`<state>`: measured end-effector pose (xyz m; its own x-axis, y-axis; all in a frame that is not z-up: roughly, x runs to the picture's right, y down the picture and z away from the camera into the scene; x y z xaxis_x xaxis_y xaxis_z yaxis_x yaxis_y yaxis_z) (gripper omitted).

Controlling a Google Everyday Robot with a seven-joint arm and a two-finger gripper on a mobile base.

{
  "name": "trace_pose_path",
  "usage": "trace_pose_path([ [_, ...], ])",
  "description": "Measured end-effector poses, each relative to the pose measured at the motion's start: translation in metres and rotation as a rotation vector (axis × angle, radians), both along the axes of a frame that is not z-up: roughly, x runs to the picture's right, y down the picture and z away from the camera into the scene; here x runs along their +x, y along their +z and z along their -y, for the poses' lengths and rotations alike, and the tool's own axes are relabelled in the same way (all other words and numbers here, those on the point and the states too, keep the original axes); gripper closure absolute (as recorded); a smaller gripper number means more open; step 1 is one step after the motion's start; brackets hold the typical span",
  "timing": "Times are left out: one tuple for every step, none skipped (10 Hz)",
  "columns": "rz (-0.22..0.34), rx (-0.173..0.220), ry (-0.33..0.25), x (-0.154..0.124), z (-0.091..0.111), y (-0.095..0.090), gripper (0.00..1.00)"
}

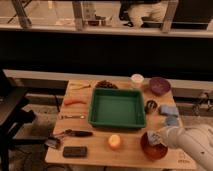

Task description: Wipe red bowl with towel

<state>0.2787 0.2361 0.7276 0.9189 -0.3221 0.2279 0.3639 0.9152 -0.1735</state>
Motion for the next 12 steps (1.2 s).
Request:
trace_pose_path([
  [0.008, 0.002, -0.007, -0.007, -0.002, 0.001, 0.99],
  [0.021, 0.002, -0.016, -0.018, -0.004, 0.005, 0.99],
  [0.034, 0.008, -0.023, -0.026, -0.004, 0.008, 0.99],
  [0.038, 0.014, -0.026, -0.028, -0.004, 0.01, 0.99],
  [0.044, 0.021, -0.027, -0.031, -0.003, 0.011, 0.99],
  [0.053, 0.026, -0.03, -0.035, 0.001, 0.012, 0.99],
  [0.059, 0.028, -0.032, -0.038, 0.002, 0.011, 0.99],
  [0.064, 0.022, -0.026, -0.039, 0.002, 0.008, 0.99],
  [0.062, 0.008, -0.017, -0.038, -0.002, 0.003, 0.99],
  [0.055, -0.012, -0.003, -0.034, -0.01, -0.005, 0.99],
  [0.047, -0.034, 0.015, -0.03, -0.018, -0.012, 0.99],
  [0.038, -0.059, 0.041, -0.026, -0.025, -0.019, 0.99],
])
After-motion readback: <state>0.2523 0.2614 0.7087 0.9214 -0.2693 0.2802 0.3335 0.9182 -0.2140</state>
